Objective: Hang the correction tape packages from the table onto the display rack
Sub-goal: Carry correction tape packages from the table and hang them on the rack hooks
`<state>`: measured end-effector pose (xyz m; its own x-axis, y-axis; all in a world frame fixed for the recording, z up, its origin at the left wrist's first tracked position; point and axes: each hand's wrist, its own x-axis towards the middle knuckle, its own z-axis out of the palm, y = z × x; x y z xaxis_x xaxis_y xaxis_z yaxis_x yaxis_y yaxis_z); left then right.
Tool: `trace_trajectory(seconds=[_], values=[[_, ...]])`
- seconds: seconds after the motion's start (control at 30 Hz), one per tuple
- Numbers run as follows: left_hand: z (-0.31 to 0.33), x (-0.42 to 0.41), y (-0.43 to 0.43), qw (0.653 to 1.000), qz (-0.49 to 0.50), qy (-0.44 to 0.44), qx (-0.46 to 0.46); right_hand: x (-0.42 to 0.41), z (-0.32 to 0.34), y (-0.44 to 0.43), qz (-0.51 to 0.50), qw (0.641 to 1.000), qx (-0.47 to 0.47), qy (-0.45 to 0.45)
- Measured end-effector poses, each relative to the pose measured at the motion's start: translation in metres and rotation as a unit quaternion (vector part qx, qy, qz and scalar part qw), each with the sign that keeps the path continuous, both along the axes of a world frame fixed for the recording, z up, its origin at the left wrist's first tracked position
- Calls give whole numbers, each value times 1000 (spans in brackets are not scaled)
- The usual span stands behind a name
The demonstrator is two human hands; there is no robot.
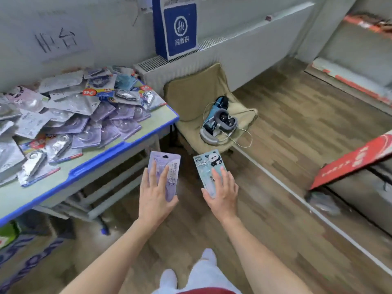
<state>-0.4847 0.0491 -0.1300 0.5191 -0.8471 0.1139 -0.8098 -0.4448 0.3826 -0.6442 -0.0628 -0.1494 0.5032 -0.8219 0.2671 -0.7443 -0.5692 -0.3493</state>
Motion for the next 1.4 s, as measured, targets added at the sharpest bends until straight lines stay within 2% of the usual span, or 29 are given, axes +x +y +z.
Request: trace_trajectory(seconds=[0.3,0.67,0.97,1.4], values=[[10,-168,-46,981,-194,-13,-1,-193,13,11,-214,976,-8,-28],[11,-424,-135,951,-298,51,-59,-464,20,-30,-352,934,-20,-50],[21,-552,-230,936,-339,60,-68,-588,21,-86,-422,903,-25,-70],[59,-700,-412,918,-378,62,-105,-736,61,-253,-464,878,-82,-84]])
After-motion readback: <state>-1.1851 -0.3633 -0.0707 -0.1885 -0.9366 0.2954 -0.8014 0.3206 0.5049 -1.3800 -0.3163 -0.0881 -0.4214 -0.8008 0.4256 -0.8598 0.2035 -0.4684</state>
